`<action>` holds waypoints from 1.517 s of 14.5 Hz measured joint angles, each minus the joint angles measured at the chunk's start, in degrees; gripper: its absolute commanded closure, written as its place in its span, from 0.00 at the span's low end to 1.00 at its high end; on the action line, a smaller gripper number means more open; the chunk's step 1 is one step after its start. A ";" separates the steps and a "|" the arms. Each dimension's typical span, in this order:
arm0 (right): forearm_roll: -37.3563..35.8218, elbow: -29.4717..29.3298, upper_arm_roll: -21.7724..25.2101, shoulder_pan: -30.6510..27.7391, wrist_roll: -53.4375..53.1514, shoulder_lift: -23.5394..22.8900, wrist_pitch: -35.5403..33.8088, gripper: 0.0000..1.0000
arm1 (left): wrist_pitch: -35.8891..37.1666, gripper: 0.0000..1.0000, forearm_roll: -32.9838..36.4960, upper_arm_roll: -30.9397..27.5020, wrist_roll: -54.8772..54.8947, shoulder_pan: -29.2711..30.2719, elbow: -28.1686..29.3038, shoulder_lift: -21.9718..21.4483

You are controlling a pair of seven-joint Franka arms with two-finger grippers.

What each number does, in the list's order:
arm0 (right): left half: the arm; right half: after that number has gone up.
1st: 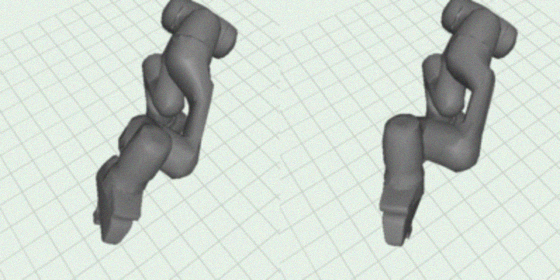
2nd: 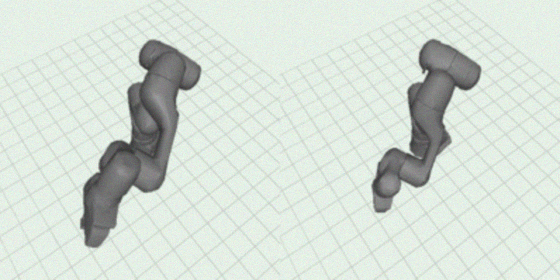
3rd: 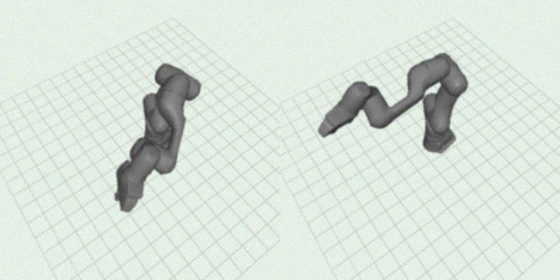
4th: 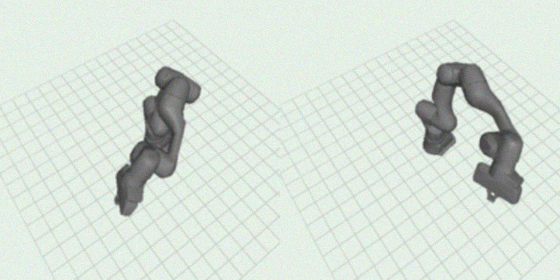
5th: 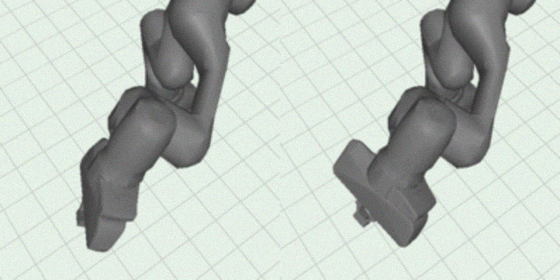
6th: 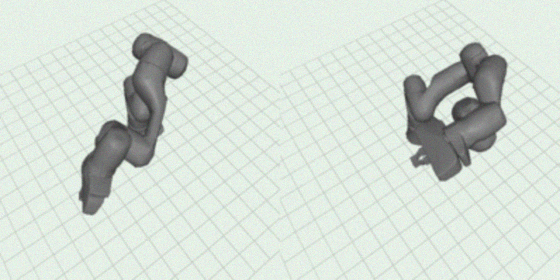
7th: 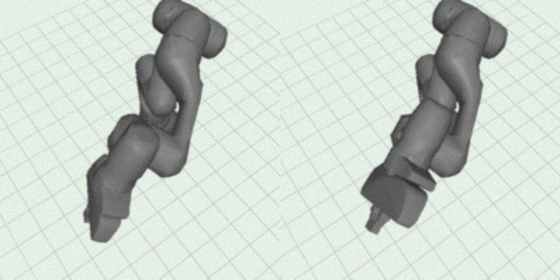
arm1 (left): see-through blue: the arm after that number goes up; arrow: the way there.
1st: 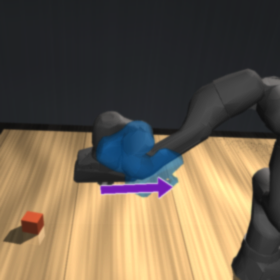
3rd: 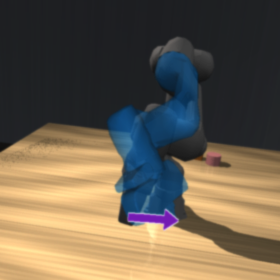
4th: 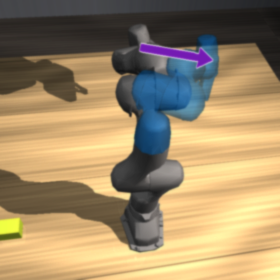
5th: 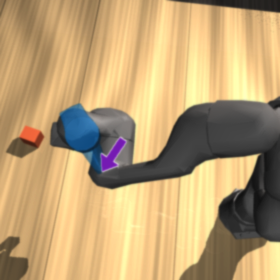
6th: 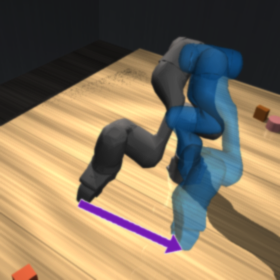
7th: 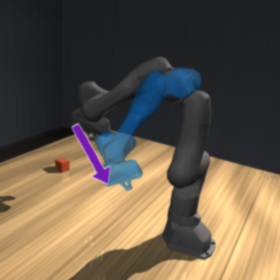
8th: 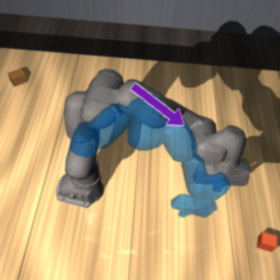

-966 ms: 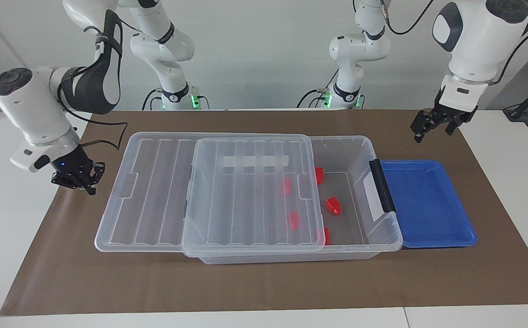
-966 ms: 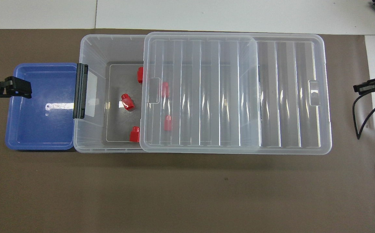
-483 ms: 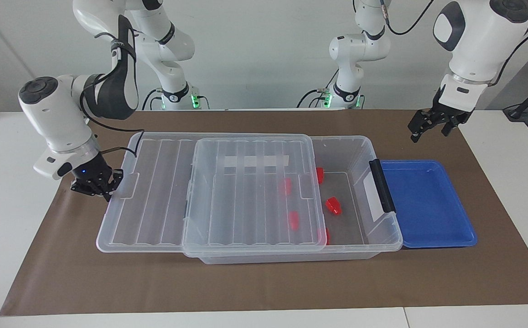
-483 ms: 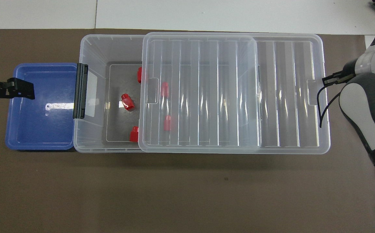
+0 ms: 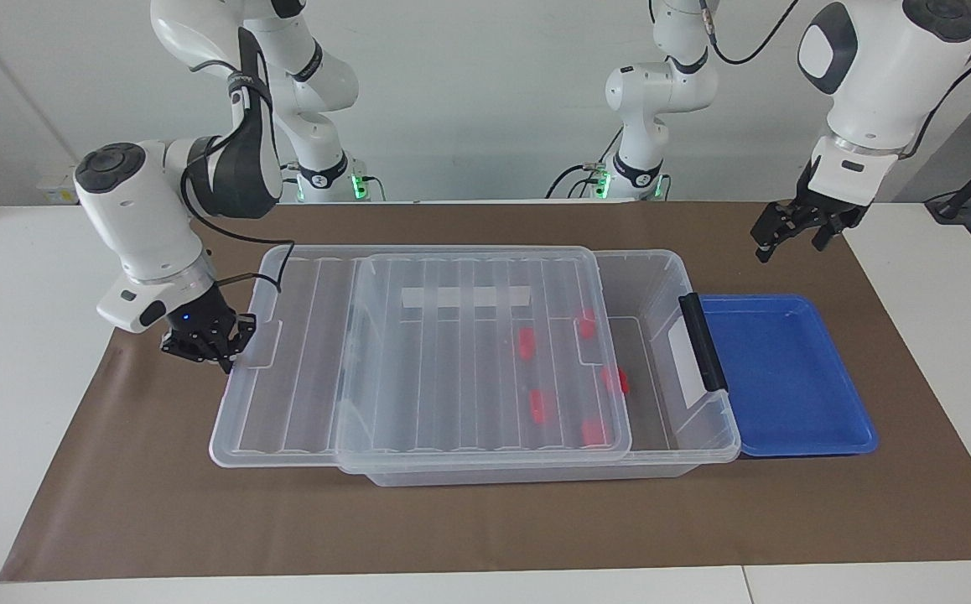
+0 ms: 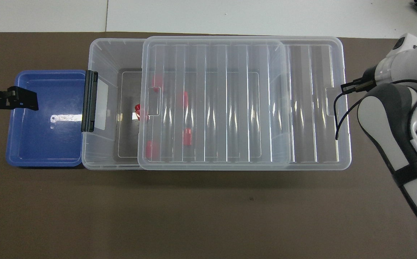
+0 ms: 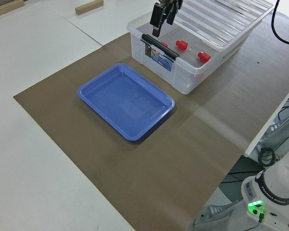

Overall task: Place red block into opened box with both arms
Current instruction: 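Slide the clear lid closed over the box with the right gripper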

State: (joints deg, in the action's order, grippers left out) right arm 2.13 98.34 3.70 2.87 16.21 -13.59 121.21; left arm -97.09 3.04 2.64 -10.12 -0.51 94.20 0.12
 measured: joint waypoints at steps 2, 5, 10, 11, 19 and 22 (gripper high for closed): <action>0.00 0.00 -0.02 1.13 -1.38 -0.02 0.00 1.00 | 0.00 0.00 -0.01 0.00 0.00 0.00 0.00 0.00; 0.00 0.00 -0.03 2.83 -3.82 -0.03 0.00 1.00 | 0.00 0.00 -0.01 0.01 0.00 0.00 0.00 0.00; 0.00 0.04 -0.08 6.09 -8.30 -0.06 0.00 1.00 | 0.00 0.00 -0.01 0.01 0.00 0.00 0.00 0.00; 0.00 0.04 -0.09 6.67 -8.96 -0.07 0.00 1.00 | 0.00 0.00 -0.01 0.01 0.00 0.00 0.00 0.00; 2.03 0.29 -0.13 9.26 -9.34 -0.06 0.00 1.00 | 0.00 0.00 -0.01 0.01 0.00 0.00 0.00 0.00; 2.16 0.55 -0.17 9.76 -9.34 -0.06 -0.04 1.00 | 0.00 0.00 -0.01 0.01 0.00 0.00 0.00 0.00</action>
State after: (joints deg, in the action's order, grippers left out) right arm 4.30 98.89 3.53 12.63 6.87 -13.65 121.16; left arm -97.09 3.03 2.64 -10.12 -0.51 94.20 0.12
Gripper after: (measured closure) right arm 0.991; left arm 0.000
